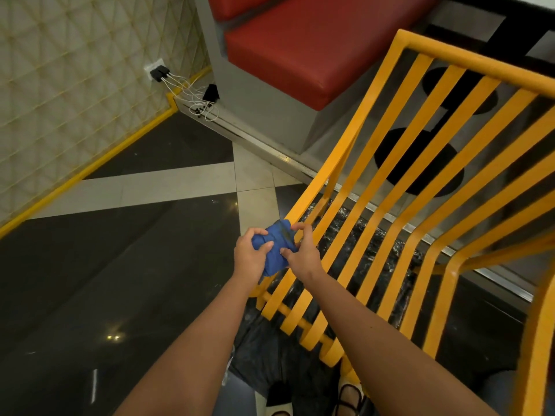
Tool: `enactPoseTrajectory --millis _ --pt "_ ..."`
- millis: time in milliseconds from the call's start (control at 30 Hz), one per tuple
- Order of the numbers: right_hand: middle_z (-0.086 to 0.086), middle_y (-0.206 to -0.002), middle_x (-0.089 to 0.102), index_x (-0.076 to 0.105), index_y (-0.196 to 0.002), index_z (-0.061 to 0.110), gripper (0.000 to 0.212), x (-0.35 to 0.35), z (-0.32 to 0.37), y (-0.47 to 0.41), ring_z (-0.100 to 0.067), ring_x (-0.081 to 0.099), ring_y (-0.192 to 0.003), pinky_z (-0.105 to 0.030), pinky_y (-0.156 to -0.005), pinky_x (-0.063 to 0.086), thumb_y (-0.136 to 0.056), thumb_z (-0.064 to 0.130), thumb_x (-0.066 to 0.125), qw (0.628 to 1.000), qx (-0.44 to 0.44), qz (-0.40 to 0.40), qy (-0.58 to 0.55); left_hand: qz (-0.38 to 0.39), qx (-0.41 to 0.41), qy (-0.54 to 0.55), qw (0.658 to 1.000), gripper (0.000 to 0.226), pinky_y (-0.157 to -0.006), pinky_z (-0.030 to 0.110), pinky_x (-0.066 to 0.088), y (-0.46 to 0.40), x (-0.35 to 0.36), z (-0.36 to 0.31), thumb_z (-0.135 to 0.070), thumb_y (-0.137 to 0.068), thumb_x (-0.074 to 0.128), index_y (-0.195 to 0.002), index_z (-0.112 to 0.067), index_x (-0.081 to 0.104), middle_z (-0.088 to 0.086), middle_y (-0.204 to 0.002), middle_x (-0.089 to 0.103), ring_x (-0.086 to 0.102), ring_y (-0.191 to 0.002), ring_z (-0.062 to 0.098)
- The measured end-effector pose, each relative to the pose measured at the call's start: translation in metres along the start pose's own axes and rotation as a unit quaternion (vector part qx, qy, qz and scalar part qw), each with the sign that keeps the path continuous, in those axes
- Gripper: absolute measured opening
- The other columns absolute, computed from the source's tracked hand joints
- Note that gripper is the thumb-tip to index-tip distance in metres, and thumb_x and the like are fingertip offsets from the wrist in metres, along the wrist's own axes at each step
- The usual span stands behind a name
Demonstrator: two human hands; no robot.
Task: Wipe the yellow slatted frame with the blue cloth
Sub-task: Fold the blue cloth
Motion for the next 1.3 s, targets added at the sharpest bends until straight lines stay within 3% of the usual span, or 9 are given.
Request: enactPoseTrajectory --millis 133,233,333,467,667,800,933,1033,1300 --pt "-0.005 -0.097 0.052 0.035 -0.109 0.029 0.041 0.011 0.000 0.013 -0.022 0.059 -0.075 -0.034 -0.061 0.053 -0.088 -0.002 0.055 0.999 0.001 0.022 0.028 -0.030 -0.008 -0.067 0.997 0.035 -0.091 0.051 0.044 0.010 -0.012 0.011 -0.008 -0.078 0.070 -0.073 -0.035 0.048 0.006 -0.104 0.058 0.054 -0.102 0.026" --pt "-0.013 -0.101 0.057 0.035 -0.109 0.032 0.045 0.014 0.004 0.022 -0.022 0.059 -0.075 -0.029 -0.055 0.050 -0.088 -0.003 0.052 0.998 0.020 0.053 0.034 -0.023 0.007 -0.087 0.996 0.039 -0.082 0.042 0.048 0.023 -0.020 0.007 -0.006 -0.077 0.071 -0.071 -0.034 0.045 0.008 -0.101 0.058 0.055 -0.096 0.025" --pt "-0.013 -0.105 0.056 0.037 -0.117 0.036 0.048 0.007 0.015 0.030 -0.027 0.064 -0.089 -0.036 -0.069 0.059 -0.090 -0.002 0.051 0.997 0.033 0.069 -0.006 0.012 0.018 -0.040 0.999 0.034 -0.069 0.028 0.044 0.031 -0.029 -0.008 -0.002 -0.080 0.067 -0.075 -0.030 0.048 0.009 -0.100 0.057 0.055 -0.090 0.022" --pt "-0.013 -0.110 0.052 0.046 -0.130 0.028 0.046 -0.013 0.032 0.039 -0.035 0.060 -0.104 -0.049 -0.085 0.055 -0.094 0.000 0.048 0.993 0.044 0.072 -0.083 0.056 -0.031 0.085 0.994 0.020 -0.074 0.036 0.050 0.037 -0.040 -0.030 -0.002 -0.085 0.062 -0.081 -0.021 0.056 0.002 -0.095 0.057 0.057 -0.091 0.023" --pt "-0.009 -0.118 0.052 0.046 -0.136 0.016 0.048 -0.045 0.059 0.058 -0.024 0.056 -0.104 -0.034 -0.080 0.054 -0.093 -0.003 0.050 0.979 0.045 0.067 -0.186 0.050 -0.119 0.219 0.967 0.031 -0.090 0.044 0.050 0.043 -0.039 -0.067 0.001 -0.085 0.061 -0.111 -0.014 0.054 0.012 -0.112 0.058 0.059 -0.103 0.030" --pt "-0.009 -0.121 0.054 0.043 -0.139 0.019 0.057 -0.075 0.078 0.068 -0.027 0.057 -0.106 -0.031 -0.071 0.052 -0.088 0.000 0.059 0.985 0.042 0.065 -0.155 0.065 -0.065 0.193 0.977 0.037 -0.087 0.038 0.049 0.052 -0.033 -0.103 0.002 -0.086 0.059 -0.120 -0.011 0.052 0.015 -0.119 0.054 0.056 -0.105 0.027" --pt "-0.011 -0.143 0.043 0.030 -0.145 0.026 0.063 -0.109 0.097 0.075 -0.034 0.049 -0.124 -0.050 -0.095 0.048 -0.090 0.018 0.061 0.990 0.011 0.013 -0.137 0.126 0.021 0.130 0.983 0.033 -0.078 0.030 0.049 0.059 -0.015 -0.149 0.002 -0.088 0.057 -0.120 -0.004 0.055 0.020 -0.121 0.056 0.054 -0.099 0.024" --pt "-0.012 -0.143 0.042 0.032 -0.145 0.023 0.057 -0.142 0.106 0.081 -0.035 0.051 -0.122 -0.049 -0.093 0.049 -0.094 0.014 0.055 0.993 0.001 -0.047 -0.108 0.147 0.038 0.136 0.979 0.029 -0.073 0.025 0.050 0.068 0.002 -0.180 -0.003 -0.088 0.059 -0.117 -0.004 0.058 0.020 -0.118 0.059 0.056 -0.096 0.025" --pt "-0.007 -0.142 0.044 0.045 -0.138 0.019 0.041 -0.237 0.109 0.098 -0.027 0.044 -0.128 -0.042 -0.102 0.044 -0.098 0.010 0.045 0.982 -0.048 -0.174 -0.059 0.321 -0.088 0.158 0.930 0.037 -0.061 0.037 0.054 0.097 0.060 -0.235 -0.013 -0.090 0.058 -0.123 -0.023 0.047 0.014 -0.121 0.058 0.063 -0.089 0.029"
Point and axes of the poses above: each hand's wrist, its own y-axis away from the middle knuckle, its own x-axis out of the palm, z = x × y, the point moved 2 cm from there along -y, towards the middle knuckle
